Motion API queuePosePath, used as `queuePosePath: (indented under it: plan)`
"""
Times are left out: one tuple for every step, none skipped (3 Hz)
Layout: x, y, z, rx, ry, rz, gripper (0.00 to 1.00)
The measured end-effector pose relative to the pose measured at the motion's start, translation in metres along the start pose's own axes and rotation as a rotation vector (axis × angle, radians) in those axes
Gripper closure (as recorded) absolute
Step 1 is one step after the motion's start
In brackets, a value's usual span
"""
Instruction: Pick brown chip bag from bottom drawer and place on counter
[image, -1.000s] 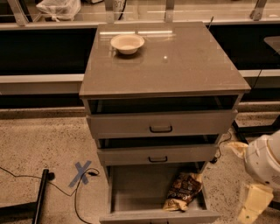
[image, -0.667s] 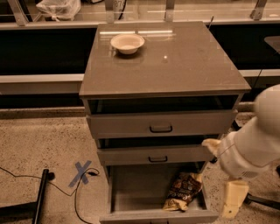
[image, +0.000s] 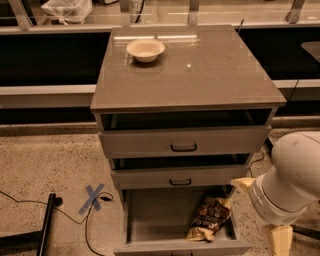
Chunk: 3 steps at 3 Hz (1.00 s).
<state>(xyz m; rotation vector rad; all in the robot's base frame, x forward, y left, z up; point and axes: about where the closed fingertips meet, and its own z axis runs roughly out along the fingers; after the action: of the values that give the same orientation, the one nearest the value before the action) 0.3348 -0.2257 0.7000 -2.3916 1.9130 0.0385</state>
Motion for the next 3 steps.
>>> queuePosePath:
  plan:
    - [0.006,-0.004,0.02,0.001,0.016,0.03,0.0]
    - [0.084,-0.033,0.068,0.15,0.051,0.018,0.0]
    - [0.128,-0.078,0.114,0.255,0.028,-0.077,0.0]
